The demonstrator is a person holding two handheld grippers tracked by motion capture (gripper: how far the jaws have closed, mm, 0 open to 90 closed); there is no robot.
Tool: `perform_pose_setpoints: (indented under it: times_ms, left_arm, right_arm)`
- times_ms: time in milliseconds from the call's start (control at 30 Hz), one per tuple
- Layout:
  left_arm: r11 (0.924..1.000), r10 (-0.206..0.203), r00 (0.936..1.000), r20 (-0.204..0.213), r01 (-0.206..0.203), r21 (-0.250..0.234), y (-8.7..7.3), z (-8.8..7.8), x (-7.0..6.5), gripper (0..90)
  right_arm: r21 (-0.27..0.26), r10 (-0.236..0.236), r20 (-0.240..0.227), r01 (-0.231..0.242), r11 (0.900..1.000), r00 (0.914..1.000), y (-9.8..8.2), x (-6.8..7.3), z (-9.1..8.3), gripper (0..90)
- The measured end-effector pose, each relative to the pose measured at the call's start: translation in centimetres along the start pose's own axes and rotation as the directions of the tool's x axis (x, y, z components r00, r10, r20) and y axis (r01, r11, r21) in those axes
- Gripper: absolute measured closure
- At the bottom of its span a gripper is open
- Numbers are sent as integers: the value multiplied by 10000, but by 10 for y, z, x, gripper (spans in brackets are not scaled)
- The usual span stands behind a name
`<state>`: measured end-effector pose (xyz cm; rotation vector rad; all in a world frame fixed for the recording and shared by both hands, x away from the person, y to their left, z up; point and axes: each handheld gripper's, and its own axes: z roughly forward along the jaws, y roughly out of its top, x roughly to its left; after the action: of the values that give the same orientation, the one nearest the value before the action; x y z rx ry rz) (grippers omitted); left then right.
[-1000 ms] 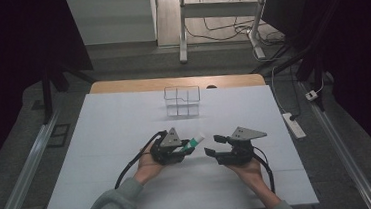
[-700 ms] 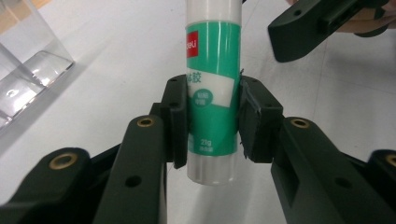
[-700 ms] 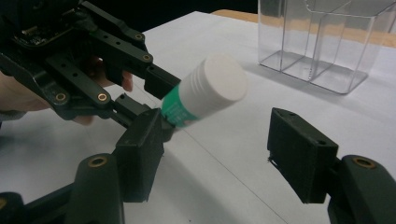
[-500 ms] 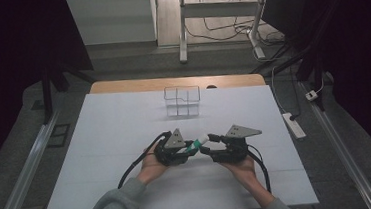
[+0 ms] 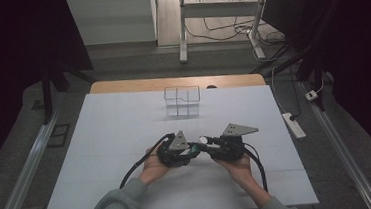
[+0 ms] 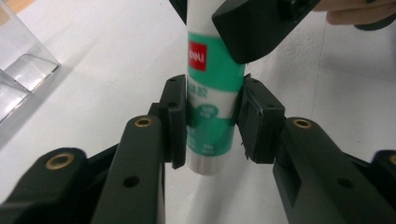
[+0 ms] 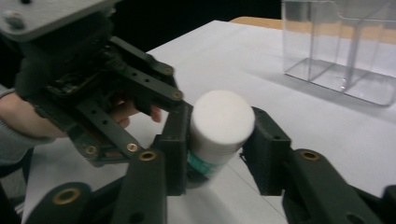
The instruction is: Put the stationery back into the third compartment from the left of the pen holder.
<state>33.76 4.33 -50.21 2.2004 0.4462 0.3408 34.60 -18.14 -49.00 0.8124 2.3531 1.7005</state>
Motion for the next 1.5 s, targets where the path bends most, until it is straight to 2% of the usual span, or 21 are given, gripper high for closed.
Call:
perform_pose_setpoints:
  times_ms: [133, 300, 433, 667, 833, 1133, 1233, 1400, 1500]
  left_arm:
    - [9998, -199, 9996, -208, 198, -46, 0, -6, 4, 519]
    - [9974, -716, 9969, -324, 720, 104, -6, -19, 11, 415]
    - [9939, -1087, 9931, -448, 1095, 161, -16, -33, 15, 392]
    - [9899, -1354, 9865, -922, 1387, 299, -37, -62, 16, 359]
    - [9854, -1669, 9756, -1425, 1701, 105, -53, -80, 13, 353]
    - [9743, -2176, 9613, -1687, 2243, 214, -84, -107, 11, 340]
    - [9713, -2276, 9574, -1778, 2361, 279, -94, -114, 11, 334]
    - [9638, -2575, 9474, -1900, 2660, 203, -107, -124, 10, 319]
    - [9620, -2623, 9444, -1983, 2719, 227, -115, -130, 8, 318]
  right_arm:
    - [-104, -252, 139, 253, 9996, 9996, 1, 2, -1, 636]
    - [-315, -320, 432, 333, 9989, 9986, 4, -1, -8, 637]
    - [-454, -327, 650, 357, 9983, 9973, 6, -4, -13, 637]
    - [-664, -404, 902, 465, 9967, 9951, 12, -8, -20, 636]
    - [-735, -340, 1020, 416, 9964, 9942, 15, -12, -22, 636]
    - [-849, -478, 1220, 584, 9947, 9914, 24, -18, -24, 636]
    - [-846, -449, 1324, 564, 9948, 9902, 27, -21, -24, 636]
    - [-906, -452, 1514, 594, 9941, 9874, 35, -28, -22, 636]
    - [-909, -413, 1610, 565, 9943, 9861, 41, -33, -19, 636]
